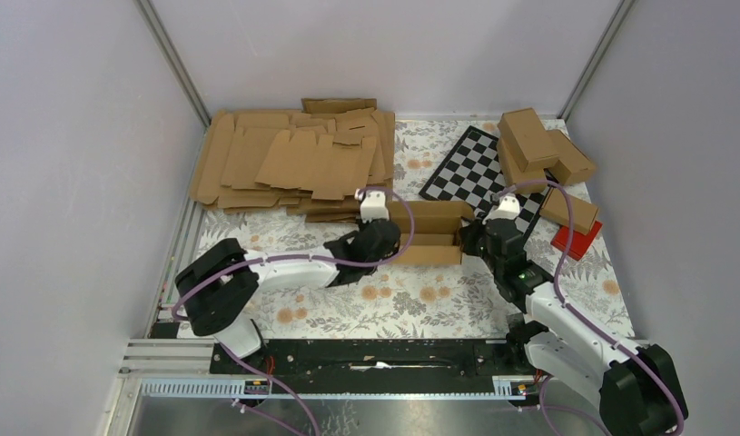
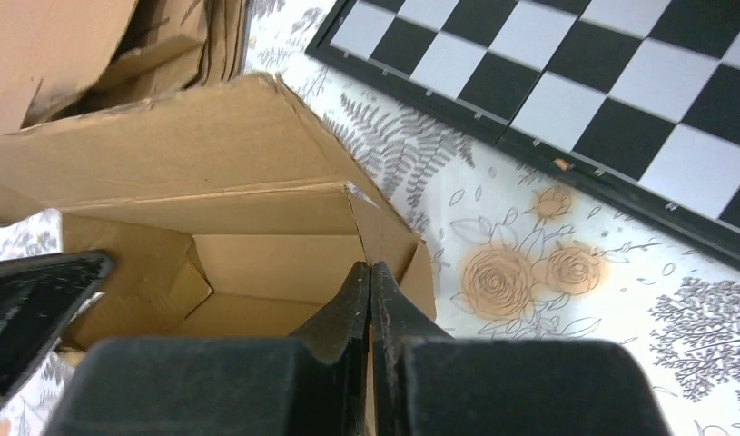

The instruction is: Fold the paper box

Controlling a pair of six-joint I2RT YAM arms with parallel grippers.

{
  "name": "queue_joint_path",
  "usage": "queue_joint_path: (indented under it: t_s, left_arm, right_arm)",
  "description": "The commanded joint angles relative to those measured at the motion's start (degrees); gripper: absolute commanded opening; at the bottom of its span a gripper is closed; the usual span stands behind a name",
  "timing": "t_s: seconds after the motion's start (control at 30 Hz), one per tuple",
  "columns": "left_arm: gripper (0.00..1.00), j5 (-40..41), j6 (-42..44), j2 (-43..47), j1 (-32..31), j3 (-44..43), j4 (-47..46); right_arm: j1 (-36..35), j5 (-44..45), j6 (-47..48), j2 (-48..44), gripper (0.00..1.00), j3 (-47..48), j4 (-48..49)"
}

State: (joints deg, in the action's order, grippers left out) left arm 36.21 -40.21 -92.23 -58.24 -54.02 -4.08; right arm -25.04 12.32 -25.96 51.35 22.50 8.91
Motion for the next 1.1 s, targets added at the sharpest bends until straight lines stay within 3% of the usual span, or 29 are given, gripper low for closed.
queue_joint_path:
  t_s: [0.0,0.13,0.2,0.3,0.37,0.43,0.5,0.73,0.93,1.07]
  left_arm:
    - [0.00,1.5,1.1,3.8,-0.6,9.0,-15.3]
    - [0.00,1.6,2.9,3.6,-1.3,12.4,-19.2]
    - [0.00,1.7,3.7,4.1,-1.4,13.2,-20.5]
    - [0.00,1.5,5.9,5.2,-1.9,14.6,-22.9]
    - [0.00,1.8,7.5,5.5,-2.4,15.2,-24.3]
    - [0.00,2.1,8.5,5.4,-2.6,15.2,-24.4]
    - [0.00,2.4,10.0,5.1,-3.2,15.2,-24.4]
    - [0.00,3.2,12.8,5.6,-5.2,15.9,-25.9]
    - [0.00,1.5,13.2,7.2,-5.8,18.1,-28.4]
    - [0.00,0.8,13.7,7.8,-6.1,19.3,-29.4]
  right_arm:
    - [-0.5,-0.8,-0.2,-0.6,0.00,-0.9,0.3]
    - [-0.5,-2.3,-0.2,-0.4,0.00,-0.8,-1.0]
    - [-0.5,-2.7,0.3,-1.0,0.07,0.0,-2.8]
    - [-0.5,-2.7,1.2,-3.1,0.40,2.3,-7.4]
    - [-0.5,-2.0,1.0,-4.9,0.73,4.2,-11.7]
    - [-0.5,-1.4,0.9,-6.9,0.90,6.0,-15.2]
    - [-0.5,-2.0,1.8,-8.6,0.99,7.9,-17.8]
    - [-0.5,-13.6,12.4,-7.8,1.00,16.7,-22.4]
    - [-0.5,-21.0,16.5,2.9,0.99,25.8,-26.1]
    - [-2.0,-27.4,17.8,10.3,0.91,30.6,-29.9]
